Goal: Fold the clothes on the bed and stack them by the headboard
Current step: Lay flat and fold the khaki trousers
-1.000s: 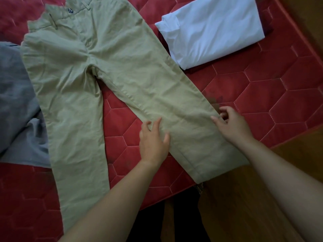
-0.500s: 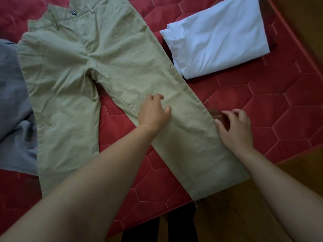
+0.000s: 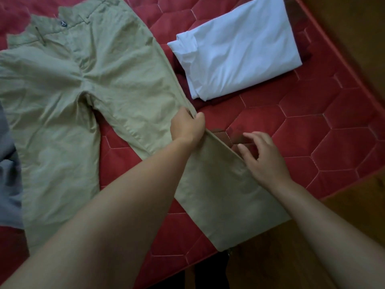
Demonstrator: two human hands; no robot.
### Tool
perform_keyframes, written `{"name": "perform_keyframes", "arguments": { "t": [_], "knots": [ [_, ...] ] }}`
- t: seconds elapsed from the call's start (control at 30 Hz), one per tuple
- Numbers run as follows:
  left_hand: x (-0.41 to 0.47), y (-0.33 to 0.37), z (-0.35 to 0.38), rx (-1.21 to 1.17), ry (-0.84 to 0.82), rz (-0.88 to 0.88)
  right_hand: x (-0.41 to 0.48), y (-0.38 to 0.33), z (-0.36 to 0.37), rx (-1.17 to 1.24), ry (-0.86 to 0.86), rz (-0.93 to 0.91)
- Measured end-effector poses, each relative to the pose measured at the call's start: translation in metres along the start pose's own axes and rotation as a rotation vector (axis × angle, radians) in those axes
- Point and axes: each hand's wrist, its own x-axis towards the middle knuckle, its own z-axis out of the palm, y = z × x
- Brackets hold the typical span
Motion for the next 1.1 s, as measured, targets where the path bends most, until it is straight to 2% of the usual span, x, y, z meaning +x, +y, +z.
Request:
{"name": "perform_keyframes", "arguments": {
  "t": [0.13, 0.23, 0.33, 0.4, 0.5, 0.57, 0.63, 0.73, 0.9, 1.0, 1.1],
  "knots": [
    [-0.02, -0.037, -0.071, -0.38, 0.062, -0.054, 0.013, -0.051, -0.007, 0.057, 0.007, -0.031],
    [-0.022, -0.091, -0.152, -0.441, 0.264, -0.123, 0.027, -0.113, 0.011, 0.018, -0.137, -0.079],
    [-0.013, -0.16, -0.232, -0.46, 0.391, -0.319, 0.033, -0.187, 0.054, -0.009, -0.275, -0.193],
    [-0.008, -0.206, -0.27, -0.392, 0.351, -0.392, 0.034, -0.232, 0.093, -0.02, -0.324, -0.257],
    [0.0, -0.255, -0.297, -0.193, 0.132, -0.401, 0.042, -0.284, 0.157, -0.049, -0.373, -0.284],
    [0.019, -0.271, -0.303, -0.171, 0.038, -0.376, 0.056, -0.309, 0.197, -0.088, -0.361, -0.273],
    [0.051, -0.269, -0.306, -0.298, 0.001, -0.361, 0.076, -0.323, 0.227, -0.156, -0.307, -0.247],
    [0.11, -0.251, -0.301, -0.484, -0.009, -0.306, 0.106, -0.331, 0.256, -0.269, -0.238, -0.215],
    [0.197, -0.214, -0.283, -0.47, 0.046, -0.177, 0.137, -0.326, 0.272, -0.318, -0.14, -0.287],
    [0.22, -0.198, -0.279, -0.359, 0.132, -0.055, 0.146, -0.327, 0.269, -0.277, -0.113, -0.308],
    [0.213, -0.194, -0.302, -0.393, 0.371, 0.194, 0.156, -0.339, 0.262, -0.249, -0.033, -0.265]
  ]
}}
